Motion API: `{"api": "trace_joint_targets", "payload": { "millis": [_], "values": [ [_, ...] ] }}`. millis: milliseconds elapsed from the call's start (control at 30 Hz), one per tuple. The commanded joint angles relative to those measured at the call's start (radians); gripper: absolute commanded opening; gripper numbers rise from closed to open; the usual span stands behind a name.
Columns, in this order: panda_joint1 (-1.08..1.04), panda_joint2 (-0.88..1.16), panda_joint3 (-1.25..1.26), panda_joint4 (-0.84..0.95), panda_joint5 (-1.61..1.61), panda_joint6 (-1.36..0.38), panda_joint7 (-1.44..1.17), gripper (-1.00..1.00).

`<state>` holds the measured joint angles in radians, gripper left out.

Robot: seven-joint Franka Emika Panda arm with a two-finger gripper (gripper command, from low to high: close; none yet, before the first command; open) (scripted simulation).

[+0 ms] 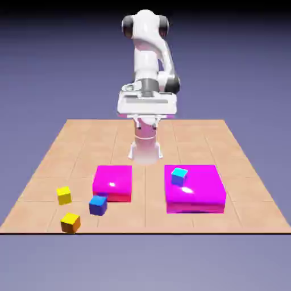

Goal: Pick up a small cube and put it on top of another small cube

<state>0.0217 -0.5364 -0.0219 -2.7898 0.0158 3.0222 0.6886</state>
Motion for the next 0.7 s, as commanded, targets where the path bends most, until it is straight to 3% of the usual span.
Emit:
{"api": "trace_joint_targets", "payload": {
  "millis": [0,667],
  "values": [
    [0.008,0.028,-0.018,0.017,0.013,-0.012,-0.044,0.00],
    [0.170,0.585,-0.381,0.352,0.276,-0.258,-0.913,0.00]
  ]
}}
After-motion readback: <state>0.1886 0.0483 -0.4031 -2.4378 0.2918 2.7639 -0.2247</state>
